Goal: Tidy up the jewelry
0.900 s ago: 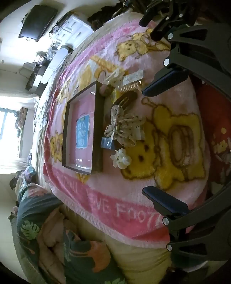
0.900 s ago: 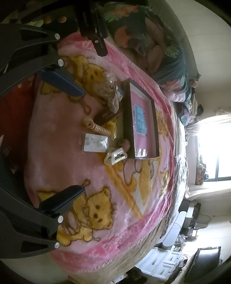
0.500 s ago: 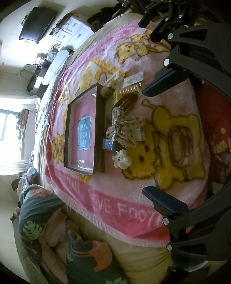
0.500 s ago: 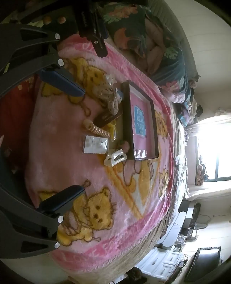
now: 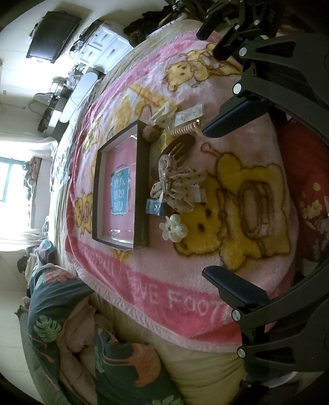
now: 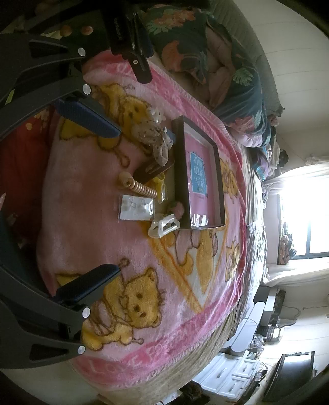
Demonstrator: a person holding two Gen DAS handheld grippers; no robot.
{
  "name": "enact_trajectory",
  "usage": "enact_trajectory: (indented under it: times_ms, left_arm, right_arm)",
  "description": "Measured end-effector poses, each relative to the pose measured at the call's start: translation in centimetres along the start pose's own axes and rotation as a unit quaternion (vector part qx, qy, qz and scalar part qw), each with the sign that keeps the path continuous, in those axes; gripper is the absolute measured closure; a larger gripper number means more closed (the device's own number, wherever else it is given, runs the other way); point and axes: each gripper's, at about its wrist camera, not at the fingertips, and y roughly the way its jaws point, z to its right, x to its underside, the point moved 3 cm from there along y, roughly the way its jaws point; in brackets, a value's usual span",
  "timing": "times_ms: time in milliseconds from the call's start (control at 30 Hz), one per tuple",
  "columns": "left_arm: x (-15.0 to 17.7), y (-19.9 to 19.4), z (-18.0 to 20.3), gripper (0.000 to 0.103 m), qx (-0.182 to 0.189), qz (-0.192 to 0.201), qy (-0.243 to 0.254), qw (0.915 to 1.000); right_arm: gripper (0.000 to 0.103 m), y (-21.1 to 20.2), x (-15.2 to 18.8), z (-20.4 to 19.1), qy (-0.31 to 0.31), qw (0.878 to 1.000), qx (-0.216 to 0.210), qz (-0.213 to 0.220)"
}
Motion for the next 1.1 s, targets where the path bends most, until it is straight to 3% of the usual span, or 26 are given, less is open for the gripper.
enact_trajectory:
  times_ms: [1100]
  left_arm:
    - [0.04,-0.01,0.12,0.008,-0.004,-0.001,0.001,1.0000]
  right_arm:
    - [0.004,0.09,-0.19,0.30,0.002,1.000,-0.004,0.000]
